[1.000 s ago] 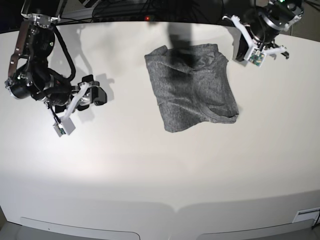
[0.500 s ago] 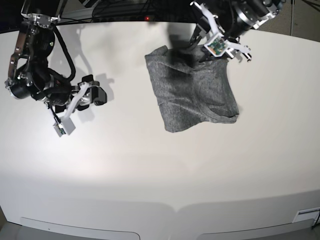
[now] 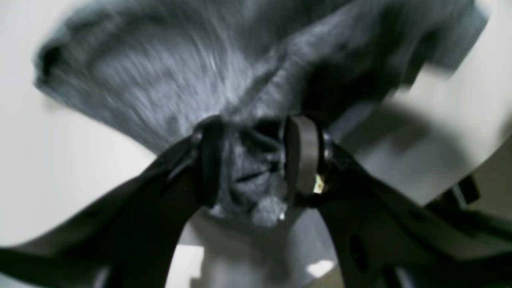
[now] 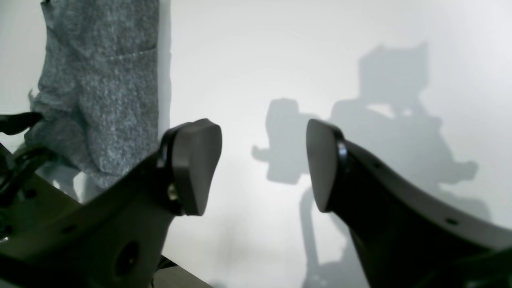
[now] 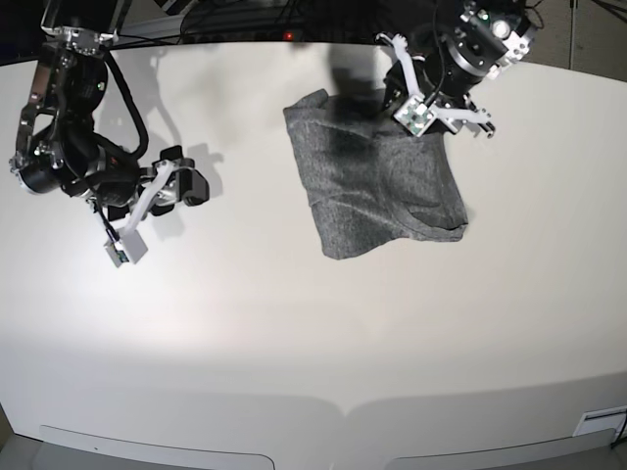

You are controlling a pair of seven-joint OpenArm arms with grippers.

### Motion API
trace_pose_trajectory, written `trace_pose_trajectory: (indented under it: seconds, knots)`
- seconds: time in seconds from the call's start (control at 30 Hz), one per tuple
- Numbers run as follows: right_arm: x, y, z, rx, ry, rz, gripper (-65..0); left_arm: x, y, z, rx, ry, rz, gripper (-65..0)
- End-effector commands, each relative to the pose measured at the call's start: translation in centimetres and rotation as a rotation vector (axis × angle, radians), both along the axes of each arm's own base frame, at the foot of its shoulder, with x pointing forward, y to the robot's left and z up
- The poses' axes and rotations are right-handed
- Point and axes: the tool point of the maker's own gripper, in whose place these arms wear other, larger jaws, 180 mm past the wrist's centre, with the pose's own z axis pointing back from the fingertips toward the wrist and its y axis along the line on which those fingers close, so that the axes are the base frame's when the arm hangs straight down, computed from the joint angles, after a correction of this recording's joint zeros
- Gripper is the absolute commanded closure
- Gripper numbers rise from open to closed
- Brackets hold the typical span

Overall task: Fold the T-shirt properly
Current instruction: 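Grasp the shirt's collar edge with the left gripper and smooth it flat, then grasp opposite edges of the folded shirt with both grippers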

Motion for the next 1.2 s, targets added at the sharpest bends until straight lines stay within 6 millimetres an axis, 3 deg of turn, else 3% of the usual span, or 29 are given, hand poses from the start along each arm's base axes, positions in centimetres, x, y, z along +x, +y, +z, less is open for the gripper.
trace_pose_trajectory:
  seconds: [0.0, 0.13, 0.17, 0.37, 0.63, 0.77, 0.83, 1.0, 1.17]
  knots:
    - [0.8, -0.1, 1.3, 0.001, -0.048, 0.008, -37.3, 0.1, -0.1, 0.5, -0.003, -0.015, -0.003, -22.7]
    - [0.8, -0.1, 1.3, 0.000, -0.054, 0.013, -37.3, -1.0, 0.2, 0.2, 0.017, 0.020, 0.000, -1.9]
    - [0.8, -0.1, 1.3, 0.001, -0.056, 0.013, -37.3, -1.2, 0.0, 0.5, 0.011, 0.014, -0.002, 0.0]
    - [0.8, -0.1, 1.4, -0.001, -0.061, 0.020, -37.3, -1.5, 0.5, 3.7, -0.013, -0.057, 0.021, 0.0]
    - [0.8, 0.0, 1.4, 0.000, -0.061, 0.020, -37.3, -2.3, 5.7, 2.9, 0.072, -0.029, 0.136, 0.0]
    - [0.8, 0.0, 1.4, 0.000, -0.061, 0.021, -37.3, -3.5, 5.5, 2.9, -0.009, 0.008, 0.145, 0.0]
    - [0.8, 0.0, 1.4, 0.000, -0.061, 0.021, -37.3, -4.0, 5.2, 2.8, -0.049, 0.031, 0.141, -4.8]
    - [0.8, 0.0, 1.4, 0.000, -0.061, 0.021, -37.3, -5.1, 5.4, 1.4, -0.031, 0.078, 0.121, -26.6]
    - [0.8, 0.0, 1.4, 0.000, -0.061, 0.021, -37.3, -6.1, 7.2, -0.3, 0.105, 0.119, 0.101, -27.1]
